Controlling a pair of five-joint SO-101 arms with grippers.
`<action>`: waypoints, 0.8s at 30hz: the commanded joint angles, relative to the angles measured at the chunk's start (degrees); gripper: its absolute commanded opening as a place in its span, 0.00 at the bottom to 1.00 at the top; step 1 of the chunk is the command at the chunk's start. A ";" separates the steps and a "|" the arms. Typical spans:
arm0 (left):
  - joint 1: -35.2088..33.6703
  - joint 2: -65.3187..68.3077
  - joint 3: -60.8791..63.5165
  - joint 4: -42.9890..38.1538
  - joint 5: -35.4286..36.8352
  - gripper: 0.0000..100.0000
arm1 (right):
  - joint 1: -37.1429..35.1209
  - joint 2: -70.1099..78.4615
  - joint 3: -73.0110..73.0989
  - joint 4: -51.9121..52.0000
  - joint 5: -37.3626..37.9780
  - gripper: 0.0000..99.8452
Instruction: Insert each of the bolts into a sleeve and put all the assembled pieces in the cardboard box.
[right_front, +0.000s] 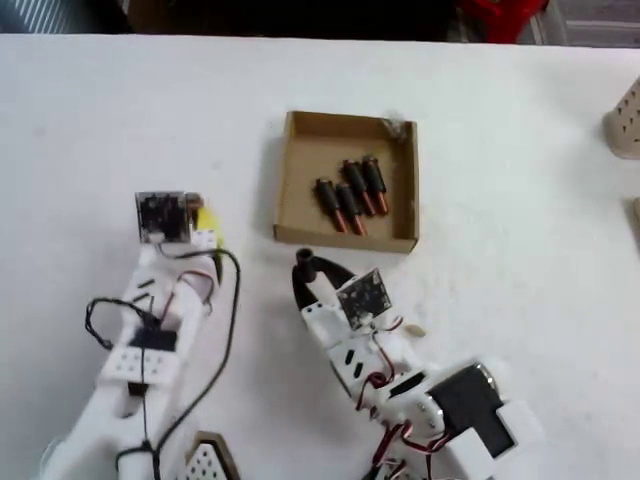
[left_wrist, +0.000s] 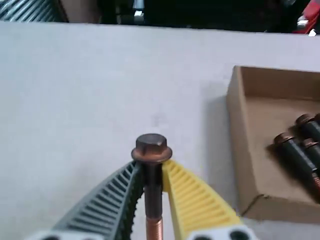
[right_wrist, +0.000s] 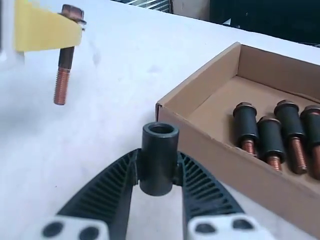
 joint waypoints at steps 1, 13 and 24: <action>6.55 -10.07 2.64 -8.00 0.70 0.02 | -0.40 -0.13 0.26 -1.54 -2.11 0.02; 20.97 -39.08 5.01 6.77 0.97 0.02 | -0.40 -0.13 0.26 -1.54 -2.37 0.02; 27.12 -60.70 5.01 27.08 1.14 0.02 | -0.31 -0.13 0.35 -1.54 -2.37 0.02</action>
